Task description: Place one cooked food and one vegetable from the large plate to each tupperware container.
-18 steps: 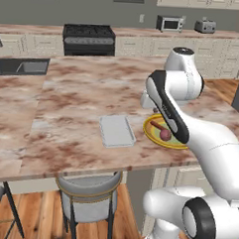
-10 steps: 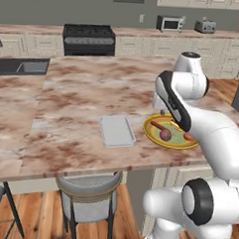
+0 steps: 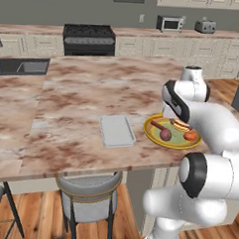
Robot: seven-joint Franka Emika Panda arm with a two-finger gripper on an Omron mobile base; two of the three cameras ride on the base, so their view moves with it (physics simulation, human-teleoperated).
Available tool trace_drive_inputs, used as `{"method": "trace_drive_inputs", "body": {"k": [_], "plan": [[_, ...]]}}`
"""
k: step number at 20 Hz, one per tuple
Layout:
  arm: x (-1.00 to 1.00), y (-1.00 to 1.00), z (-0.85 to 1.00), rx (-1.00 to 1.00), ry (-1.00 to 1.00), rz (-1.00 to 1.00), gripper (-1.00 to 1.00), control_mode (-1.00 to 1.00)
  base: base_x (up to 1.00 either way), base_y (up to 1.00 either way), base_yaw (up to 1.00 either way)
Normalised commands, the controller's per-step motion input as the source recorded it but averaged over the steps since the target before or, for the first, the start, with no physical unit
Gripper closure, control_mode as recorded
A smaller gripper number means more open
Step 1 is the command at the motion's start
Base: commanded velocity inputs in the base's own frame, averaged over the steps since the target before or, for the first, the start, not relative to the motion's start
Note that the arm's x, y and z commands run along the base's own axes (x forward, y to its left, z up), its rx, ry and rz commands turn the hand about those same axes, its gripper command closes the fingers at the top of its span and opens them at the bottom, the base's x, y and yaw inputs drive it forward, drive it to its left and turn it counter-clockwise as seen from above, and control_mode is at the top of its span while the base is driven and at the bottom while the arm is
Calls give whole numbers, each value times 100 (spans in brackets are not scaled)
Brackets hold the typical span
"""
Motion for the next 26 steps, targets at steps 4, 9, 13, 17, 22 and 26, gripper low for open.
{"method": "trace_drive_inputs", "body": {"k": [4, 9, 13, 17, 22, 26], "plan": [[35, -15, -61, 1, 5, -13, -100, -100, 0, 0, 0], [23, 4, -45, 10, 0, 0, -100, -100, 0, 0, 0], [40, -1, -39, 7, 0, 0, -100, -100, 0, 0, 0], [51, -1, -29, 0, 0, 0, -100, -100, 0, 0, 0], [34, -1, -26, 0, 0, 0, -100, -100, 0, 0, 0], [50, -17, -22, 0, 0, 0, -100, -100, 0, 0, 0]]}}
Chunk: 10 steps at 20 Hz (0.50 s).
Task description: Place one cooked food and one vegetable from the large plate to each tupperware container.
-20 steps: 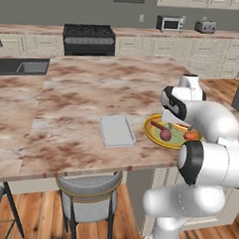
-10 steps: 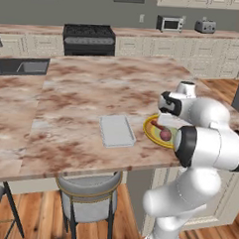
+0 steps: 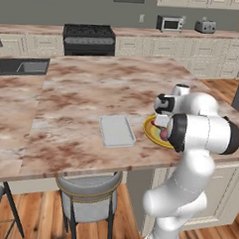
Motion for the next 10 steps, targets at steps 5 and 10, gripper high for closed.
{"method": "trace_drive_inputs", "body": {"k": [5, 10], "plan": [[23, -12, -20, 0, 0, 0, -100, -100, 0, 0, 0], [21, 0, -26, 0, -1, 0, -100, -100, 0, 0, 0]]}}
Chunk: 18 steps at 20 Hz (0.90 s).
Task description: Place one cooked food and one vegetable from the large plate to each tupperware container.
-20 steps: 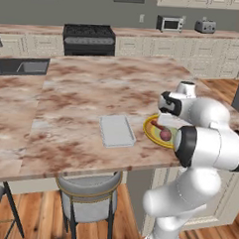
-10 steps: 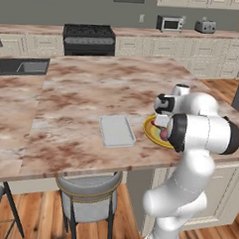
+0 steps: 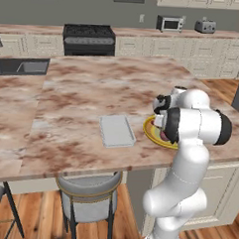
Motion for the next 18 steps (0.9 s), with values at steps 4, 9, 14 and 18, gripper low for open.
{"method": "trace_drive_inputs", "body": {"k": [4, 9, 14, 18], "plan": [[28, 0, -29, 0, -1, 0, -100, -100, 0, 0, 0], [5, 0, -18, 0, 1, 0, -100, -100, 0, 0, 0], [0, 0, -16, 1, 3, 0, 100, -100, 0, 0, 0], [3, 0, -4, 0, 0, 0, 100, -100, 0, 0, 0]]}}
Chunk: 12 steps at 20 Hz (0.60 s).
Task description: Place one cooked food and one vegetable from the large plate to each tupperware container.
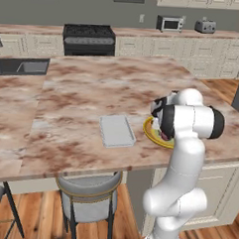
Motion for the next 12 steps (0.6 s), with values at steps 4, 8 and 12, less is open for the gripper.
{"method": "trace_drive_inputs", "body": {"k": [4, 8, 12], "plan": [[0, 5, 17, 0, -1, 0, 100, -100, 0, 0, 0], [0, 66, 80, 0, -8, 16, 100, -100, 0, 0, 0], [0, 93, 94, 0, -9, 27, 100, -100, 0, 0, 0]]}}
